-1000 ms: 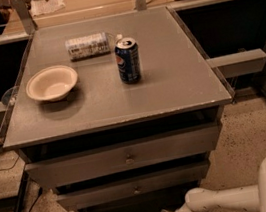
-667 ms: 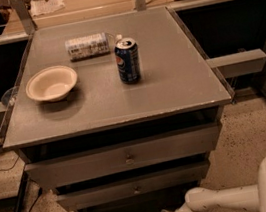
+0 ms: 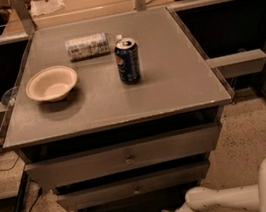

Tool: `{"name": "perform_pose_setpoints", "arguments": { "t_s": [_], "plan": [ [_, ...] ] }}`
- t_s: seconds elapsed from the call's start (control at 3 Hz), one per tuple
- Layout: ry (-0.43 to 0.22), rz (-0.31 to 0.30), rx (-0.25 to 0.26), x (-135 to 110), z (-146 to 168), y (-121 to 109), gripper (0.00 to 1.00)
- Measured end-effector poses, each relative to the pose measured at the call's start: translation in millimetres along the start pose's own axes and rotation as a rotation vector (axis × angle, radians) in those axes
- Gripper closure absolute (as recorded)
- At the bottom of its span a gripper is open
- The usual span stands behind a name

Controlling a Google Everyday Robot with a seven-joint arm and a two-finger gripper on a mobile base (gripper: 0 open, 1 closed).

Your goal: Open bottom drawer

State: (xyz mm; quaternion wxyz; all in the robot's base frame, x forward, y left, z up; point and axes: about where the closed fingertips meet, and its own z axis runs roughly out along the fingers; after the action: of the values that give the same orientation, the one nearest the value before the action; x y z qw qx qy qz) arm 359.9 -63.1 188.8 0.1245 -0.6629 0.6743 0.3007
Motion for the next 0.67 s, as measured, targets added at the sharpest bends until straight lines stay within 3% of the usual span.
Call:
{"name": "perform_pose_setpoints", "arguments": {
  "t_s": [0.67],
  "plan": [
    [0.001, 0.001, -0.024, 1.9, 3.1, -2.8, 0.00]
  ]
}}
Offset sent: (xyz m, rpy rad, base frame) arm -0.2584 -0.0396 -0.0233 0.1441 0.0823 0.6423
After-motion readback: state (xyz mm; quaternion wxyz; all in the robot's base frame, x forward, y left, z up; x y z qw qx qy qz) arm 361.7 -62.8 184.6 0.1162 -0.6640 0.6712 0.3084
